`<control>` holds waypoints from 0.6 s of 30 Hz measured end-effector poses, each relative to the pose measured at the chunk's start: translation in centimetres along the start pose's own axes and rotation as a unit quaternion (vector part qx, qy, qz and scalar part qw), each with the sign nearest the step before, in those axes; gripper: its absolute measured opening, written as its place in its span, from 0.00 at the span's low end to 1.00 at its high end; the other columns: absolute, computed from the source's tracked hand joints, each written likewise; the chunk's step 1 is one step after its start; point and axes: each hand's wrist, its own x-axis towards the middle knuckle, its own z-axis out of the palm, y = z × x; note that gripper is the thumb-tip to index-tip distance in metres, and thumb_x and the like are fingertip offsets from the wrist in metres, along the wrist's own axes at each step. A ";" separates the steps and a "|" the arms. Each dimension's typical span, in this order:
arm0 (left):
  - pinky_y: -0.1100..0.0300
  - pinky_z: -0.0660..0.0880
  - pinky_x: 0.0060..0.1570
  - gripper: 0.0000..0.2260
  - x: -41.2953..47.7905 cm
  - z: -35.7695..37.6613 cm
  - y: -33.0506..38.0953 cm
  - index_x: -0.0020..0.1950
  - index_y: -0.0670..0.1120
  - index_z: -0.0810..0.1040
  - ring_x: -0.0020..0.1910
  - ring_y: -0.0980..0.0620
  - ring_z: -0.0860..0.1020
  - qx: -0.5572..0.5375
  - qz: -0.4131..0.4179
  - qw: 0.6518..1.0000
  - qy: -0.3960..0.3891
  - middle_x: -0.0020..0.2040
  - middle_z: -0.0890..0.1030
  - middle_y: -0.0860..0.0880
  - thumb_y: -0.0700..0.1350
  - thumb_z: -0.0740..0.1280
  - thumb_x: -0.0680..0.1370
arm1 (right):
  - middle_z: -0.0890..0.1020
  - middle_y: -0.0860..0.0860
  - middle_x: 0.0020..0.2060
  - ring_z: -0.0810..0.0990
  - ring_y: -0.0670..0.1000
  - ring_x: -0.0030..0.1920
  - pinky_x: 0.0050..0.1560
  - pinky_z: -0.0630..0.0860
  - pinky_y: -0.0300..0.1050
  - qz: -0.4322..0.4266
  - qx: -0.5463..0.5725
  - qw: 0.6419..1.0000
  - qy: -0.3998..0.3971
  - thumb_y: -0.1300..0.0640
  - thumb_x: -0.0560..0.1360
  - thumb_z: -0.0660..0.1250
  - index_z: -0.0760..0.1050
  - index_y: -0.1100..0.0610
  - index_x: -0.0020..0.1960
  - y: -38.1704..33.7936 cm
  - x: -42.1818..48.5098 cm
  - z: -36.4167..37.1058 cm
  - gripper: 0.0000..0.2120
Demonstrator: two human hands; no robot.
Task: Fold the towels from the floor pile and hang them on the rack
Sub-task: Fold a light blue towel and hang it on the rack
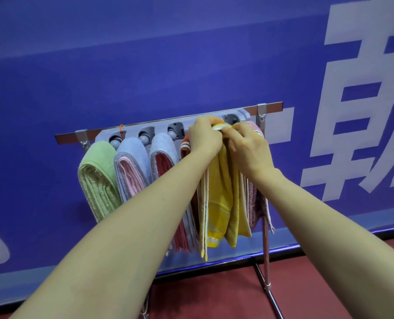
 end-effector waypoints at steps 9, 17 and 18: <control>0.54 0.68 0.44 0.10 1.0 0.4 -0.2 0.56 0.48 0.79 0.52 0.41 0.78 0.283 0.137 0.949 -0.007 0.52 0.82 0.44 0.39 0.62 0.79 | 0.78 0.57 0.35 0.74 0.57 0.30 0.25 0.73 0.49 -0.019 0.030 0.999 0.039 0.66 0.74 0.63 0.76 0.62 0.40 0.5 0.7 0.4 0.05; 0.55 0.67 0.44 0.10 2.2 -0.3 0.5 0.56 0.48 0.80 0.54 0.42 0.77 0.283 0.135 0.948 -0.060 0.53 0.80 0.45 0.41 0.65 0.76 | 0.77 0.56 0.35 0.73 0.58 0.30 0.23 0.73 0.51 -0.016 0.023 0.999 0.046 0.68 0.72 0.65 0.76 0.62 0.39 0.5 1.1 0.8 0.05; 0.54 0.68 0.44 0.10 2.3 -0.3 0.5 0.57 0.47 0.79 0.54 0.42 0.77 0.295 0.135 0.943 -0.074 0.54 0.79 0.44 0.41 0.64 0.77 | 0.77 0.56 0.36 0.73 0.58 0.30 0.23 0.73 0.50 -0.017 0.019 0.999 0.046 0.68 0.72 0.66 0.77 0.62 0.40 0.5 1.1 0.8 0.04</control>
